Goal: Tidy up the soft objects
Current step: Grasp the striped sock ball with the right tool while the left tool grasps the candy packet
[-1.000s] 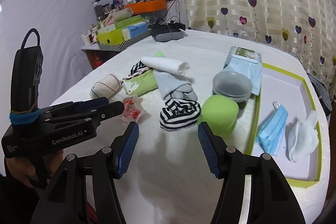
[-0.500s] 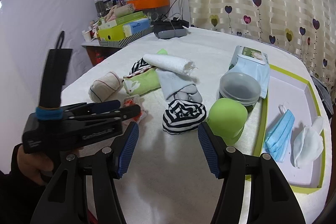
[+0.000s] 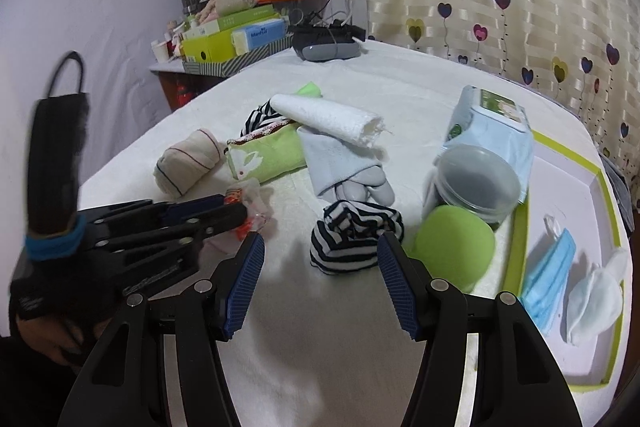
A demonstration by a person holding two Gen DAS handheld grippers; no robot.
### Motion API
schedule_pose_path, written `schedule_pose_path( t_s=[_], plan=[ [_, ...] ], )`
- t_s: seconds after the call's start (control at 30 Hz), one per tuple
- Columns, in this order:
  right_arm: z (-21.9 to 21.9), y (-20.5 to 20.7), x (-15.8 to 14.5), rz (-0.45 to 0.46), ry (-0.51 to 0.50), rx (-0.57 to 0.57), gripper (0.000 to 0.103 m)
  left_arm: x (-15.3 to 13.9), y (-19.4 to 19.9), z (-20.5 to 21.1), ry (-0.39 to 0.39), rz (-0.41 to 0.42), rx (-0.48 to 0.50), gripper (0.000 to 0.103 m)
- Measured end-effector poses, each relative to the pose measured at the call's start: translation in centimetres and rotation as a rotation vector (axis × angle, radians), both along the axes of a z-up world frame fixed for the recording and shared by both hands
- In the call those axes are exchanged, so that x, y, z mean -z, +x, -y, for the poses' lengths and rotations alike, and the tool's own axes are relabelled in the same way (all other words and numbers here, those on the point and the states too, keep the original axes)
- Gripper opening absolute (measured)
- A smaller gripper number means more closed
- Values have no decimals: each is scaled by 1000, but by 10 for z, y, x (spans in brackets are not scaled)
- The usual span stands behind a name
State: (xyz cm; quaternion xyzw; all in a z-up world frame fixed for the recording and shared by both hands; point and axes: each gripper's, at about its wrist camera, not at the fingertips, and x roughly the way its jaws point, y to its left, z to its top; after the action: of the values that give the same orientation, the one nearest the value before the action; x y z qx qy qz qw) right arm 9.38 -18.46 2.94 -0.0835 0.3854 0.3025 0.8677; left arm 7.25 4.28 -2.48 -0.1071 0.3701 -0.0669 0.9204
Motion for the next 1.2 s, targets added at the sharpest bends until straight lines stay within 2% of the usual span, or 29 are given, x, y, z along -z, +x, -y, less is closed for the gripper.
schedule_pose_path(
  t_s=[0.37,0.43,0.67,0.73,0.8,0.93,1.2],
  plan=[
    [-33,18,19,10,-179,-7,59,-6,-15,-17,-64,42,10,19],
    [-37,20,23,7,-209,-8,49,-6,-16,-20,-69,49,7,19],
    [-47,21,32,33,-297,1,36,-6,-18,-28,-83,55,6,19],
    [-49,22,35,25,-305,-3,24,-6,-18,-29,-86,56,6,19],
    [-51,21,38,34,-328,-10,20,-6,-18,-31,-86,58,3,19],
    [-51,19,35,36,-299,-24,12,-7,-20,-32,-85,58,0,19],
    [-37,3,11,53,-135,-50,11,-12,-22,-30,-76,69,4,19]
  ],
)
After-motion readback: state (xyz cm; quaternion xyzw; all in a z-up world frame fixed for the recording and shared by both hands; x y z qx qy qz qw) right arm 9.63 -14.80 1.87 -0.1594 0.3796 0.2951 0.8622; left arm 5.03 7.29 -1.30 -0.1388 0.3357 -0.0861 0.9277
